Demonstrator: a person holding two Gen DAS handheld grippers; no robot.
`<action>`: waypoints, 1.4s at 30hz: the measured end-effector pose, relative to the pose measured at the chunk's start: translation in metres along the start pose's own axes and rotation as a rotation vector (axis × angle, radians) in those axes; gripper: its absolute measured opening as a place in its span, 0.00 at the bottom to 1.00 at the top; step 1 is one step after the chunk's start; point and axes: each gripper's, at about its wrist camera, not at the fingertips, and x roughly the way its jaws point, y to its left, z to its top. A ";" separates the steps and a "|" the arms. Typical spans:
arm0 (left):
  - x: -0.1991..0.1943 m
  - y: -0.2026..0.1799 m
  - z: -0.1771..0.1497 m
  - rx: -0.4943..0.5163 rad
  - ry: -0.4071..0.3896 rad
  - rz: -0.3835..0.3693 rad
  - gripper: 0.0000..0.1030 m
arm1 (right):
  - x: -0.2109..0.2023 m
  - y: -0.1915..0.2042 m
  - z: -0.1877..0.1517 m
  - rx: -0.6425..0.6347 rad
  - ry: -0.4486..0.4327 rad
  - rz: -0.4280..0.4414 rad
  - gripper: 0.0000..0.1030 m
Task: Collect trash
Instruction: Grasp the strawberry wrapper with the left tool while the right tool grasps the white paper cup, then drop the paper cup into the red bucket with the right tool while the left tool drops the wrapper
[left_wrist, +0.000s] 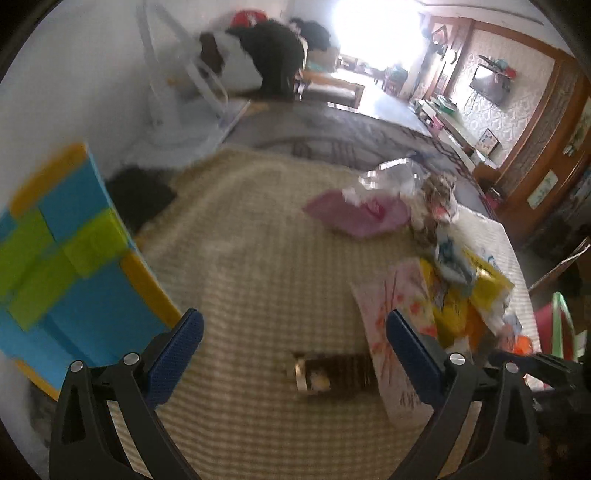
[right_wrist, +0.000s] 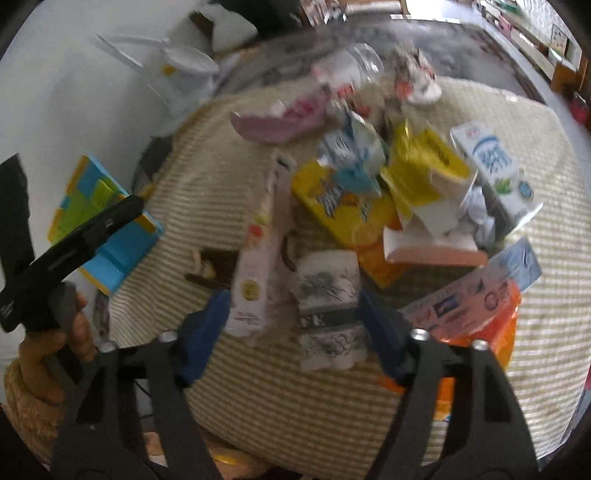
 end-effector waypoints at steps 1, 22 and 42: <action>0.004 0.001 -0.004 0.002 0.020 -0.015 0.86 | 0.001 0.002 -0.002 -0.003 0.012 -0.010 0.59; 0.066 -0.084 -0.018 0.149 0.242 -0.230 0.57 | -0.113 -0.028 -0.007 0.091 -0.300 -0.074 0.40; -0.017 -0.128 -0.005 0.160 0.016 -0.188 0.20 | -0.170 -0.111 -0.032 0.155 -0.432 -0.048 0.40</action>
